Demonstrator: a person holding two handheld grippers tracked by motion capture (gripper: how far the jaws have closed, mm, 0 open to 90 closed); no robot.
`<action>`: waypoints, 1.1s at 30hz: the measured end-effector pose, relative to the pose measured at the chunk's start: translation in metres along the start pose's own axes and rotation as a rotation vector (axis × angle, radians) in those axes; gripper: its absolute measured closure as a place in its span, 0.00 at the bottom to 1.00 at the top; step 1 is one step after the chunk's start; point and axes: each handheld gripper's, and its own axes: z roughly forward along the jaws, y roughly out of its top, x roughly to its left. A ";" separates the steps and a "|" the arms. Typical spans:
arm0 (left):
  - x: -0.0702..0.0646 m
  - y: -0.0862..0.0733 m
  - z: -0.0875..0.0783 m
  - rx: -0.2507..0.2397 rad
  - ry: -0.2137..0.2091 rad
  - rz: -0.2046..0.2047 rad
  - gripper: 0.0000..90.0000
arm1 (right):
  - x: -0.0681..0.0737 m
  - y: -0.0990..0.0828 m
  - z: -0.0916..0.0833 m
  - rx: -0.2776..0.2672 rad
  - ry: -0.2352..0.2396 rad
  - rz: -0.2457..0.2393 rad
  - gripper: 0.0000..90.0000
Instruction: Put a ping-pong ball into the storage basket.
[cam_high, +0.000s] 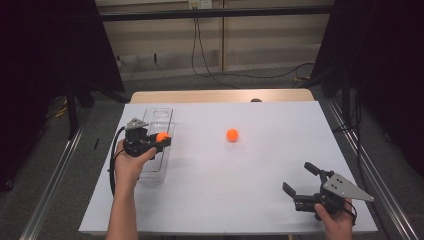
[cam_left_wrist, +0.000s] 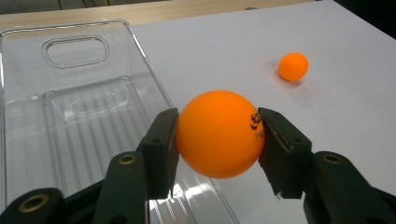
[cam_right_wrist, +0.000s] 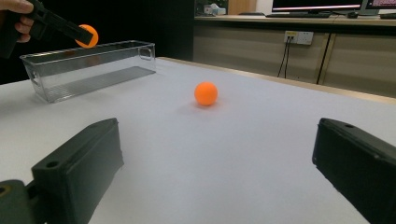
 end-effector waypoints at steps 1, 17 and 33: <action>0.000 0.000 0.000 -0.005 0.003 -0.007 0.56 | 0.000 0.000 0.000 -0.001 0.000 0.002 0.01; 0.006 -0.003 -0.001 0.006 0.037 -0.009 0.56 | 0.000 0.000 0.000 0.003 0.003 0.002 0.01; 0.013 -0.007 -0.002 0.015 0.066 -0.012 0.56 | 0.000 0.000 0.000 0.000 0.001 0.001 0.01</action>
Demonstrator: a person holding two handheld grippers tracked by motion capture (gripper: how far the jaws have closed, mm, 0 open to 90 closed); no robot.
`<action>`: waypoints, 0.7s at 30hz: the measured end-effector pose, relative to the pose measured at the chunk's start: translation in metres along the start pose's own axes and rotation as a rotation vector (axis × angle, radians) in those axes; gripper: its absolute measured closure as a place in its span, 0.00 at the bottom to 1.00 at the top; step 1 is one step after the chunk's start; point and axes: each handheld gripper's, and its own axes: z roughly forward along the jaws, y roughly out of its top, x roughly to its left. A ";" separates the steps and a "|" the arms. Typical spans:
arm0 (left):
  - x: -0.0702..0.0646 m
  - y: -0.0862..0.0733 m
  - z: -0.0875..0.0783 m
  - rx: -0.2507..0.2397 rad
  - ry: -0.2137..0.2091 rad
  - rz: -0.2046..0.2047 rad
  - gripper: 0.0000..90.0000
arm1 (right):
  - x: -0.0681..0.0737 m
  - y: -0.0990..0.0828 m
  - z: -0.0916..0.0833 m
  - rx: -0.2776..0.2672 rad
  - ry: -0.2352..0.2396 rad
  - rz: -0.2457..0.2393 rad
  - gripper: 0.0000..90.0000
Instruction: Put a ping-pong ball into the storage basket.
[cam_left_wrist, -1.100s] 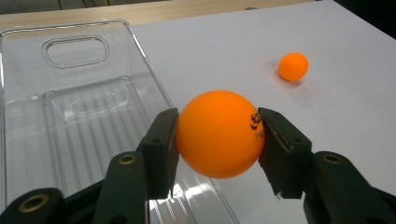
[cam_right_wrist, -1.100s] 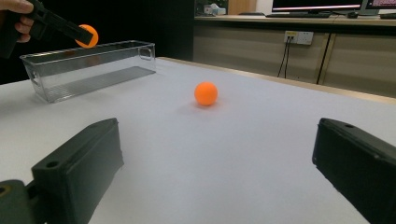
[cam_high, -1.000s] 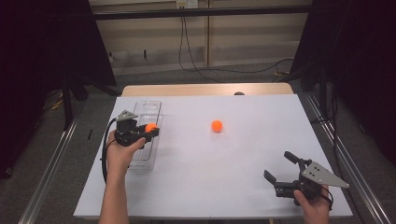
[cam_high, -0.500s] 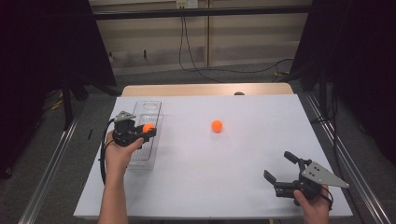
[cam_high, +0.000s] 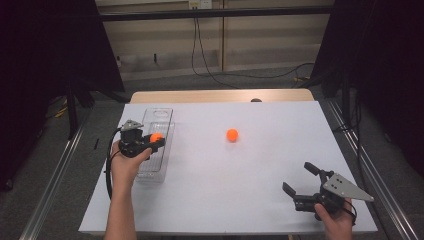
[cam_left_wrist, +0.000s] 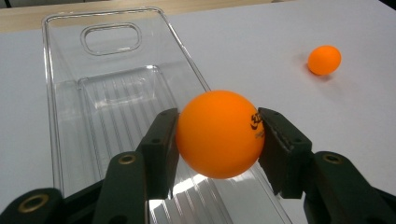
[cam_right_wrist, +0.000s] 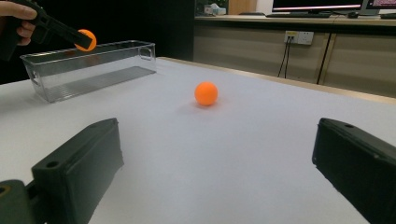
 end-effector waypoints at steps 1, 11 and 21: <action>0.000 0.000 0.000 -0.001 0.001 -0.002 0.56 | 0.000 0.000 0.000 0.002 0.001 0.000 0.01; 0.002 -0.001 -0.001 0.006 0.027 0.000 0.56 | 0.000 0.000 0.000 -0.001 -0.002 0.001 0.01; 0.005 -0.003 0.000 0.015 0.041 0.002 0.56 | 0.000 0.000 0.000 -0.001 0.000 0.000 0.01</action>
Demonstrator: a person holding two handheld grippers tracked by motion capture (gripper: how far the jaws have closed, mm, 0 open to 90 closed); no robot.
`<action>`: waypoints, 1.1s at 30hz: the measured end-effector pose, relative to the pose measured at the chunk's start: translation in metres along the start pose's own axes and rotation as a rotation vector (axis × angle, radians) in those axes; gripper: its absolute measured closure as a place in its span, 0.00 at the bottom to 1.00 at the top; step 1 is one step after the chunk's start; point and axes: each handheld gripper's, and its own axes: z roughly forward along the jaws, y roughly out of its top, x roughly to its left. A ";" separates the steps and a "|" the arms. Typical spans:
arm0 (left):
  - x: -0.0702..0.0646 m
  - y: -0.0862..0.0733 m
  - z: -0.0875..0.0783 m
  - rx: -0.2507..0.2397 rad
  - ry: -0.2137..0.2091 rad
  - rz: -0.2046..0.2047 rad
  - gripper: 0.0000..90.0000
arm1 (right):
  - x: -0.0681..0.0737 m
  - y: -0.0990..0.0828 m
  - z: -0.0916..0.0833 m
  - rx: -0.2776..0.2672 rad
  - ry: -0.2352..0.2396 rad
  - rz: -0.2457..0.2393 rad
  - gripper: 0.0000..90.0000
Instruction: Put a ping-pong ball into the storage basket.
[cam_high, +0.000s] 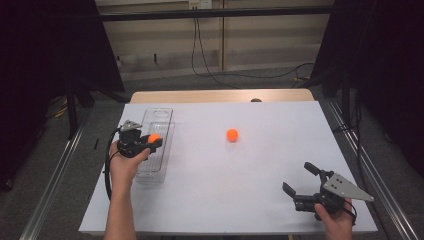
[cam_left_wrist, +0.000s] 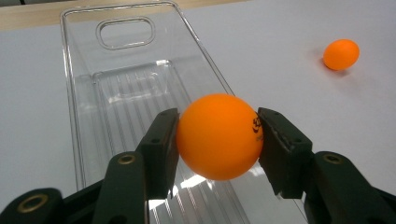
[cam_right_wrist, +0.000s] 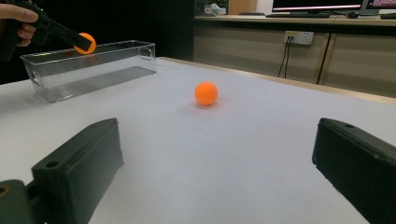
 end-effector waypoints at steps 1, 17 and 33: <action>0.000 0.000 0.000 -0.002 0.005 0.001 0.56 | 0.000 0.000 0.000 0.000 0.000 0.000 0.01; -0.003 0.000 0.000 -0.004 0.011 0.001 0.48 | 0.000 0.000 0.000 0.001 0.000 -0.002 0.01; -0.021 0.008 0.003 -0.020 -0.042 0.016 0.37 | 0.000 0.000 0.000 0.000 0.001 0.000 0.01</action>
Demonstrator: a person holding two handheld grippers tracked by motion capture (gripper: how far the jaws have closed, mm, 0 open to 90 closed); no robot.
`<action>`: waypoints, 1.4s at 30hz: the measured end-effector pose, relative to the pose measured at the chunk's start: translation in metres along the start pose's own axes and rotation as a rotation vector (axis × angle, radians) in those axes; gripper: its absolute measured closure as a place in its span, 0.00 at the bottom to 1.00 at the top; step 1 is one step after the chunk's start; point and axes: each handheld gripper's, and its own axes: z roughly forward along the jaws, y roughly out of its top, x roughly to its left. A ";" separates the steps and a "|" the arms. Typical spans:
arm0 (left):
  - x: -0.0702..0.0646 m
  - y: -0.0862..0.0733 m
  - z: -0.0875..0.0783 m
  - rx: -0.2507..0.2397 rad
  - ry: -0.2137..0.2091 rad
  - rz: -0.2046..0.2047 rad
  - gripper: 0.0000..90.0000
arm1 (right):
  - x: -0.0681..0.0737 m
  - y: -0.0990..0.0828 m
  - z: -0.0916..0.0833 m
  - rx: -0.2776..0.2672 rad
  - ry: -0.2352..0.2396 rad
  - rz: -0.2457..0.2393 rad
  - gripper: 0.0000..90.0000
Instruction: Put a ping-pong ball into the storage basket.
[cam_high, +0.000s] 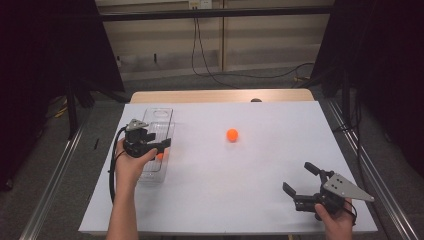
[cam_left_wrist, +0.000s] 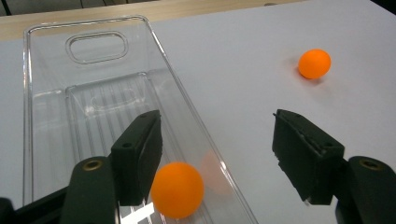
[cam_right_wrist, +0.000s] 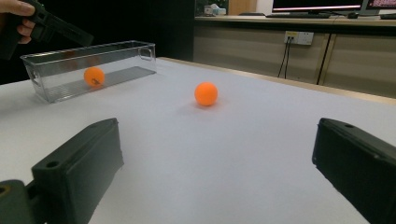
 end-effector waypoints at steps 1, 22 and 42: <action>-0.001 0.000 0.000 0.001 -0.005 0.002 0.37 | 0.000 0.000 0.000 0.000 0.000 -0.001 0.01; -0.018 0.005 0.010 0.014 -0.061 0.026 0.28 | 0.000 0.000 0.001 0.002 0.002 -0.003 0.01; -0.036 0.006 0.025 0.019 -0.111 0.040 0.21 | 0.000 0.000 0.000 0.003 -0.001 0.001 0.01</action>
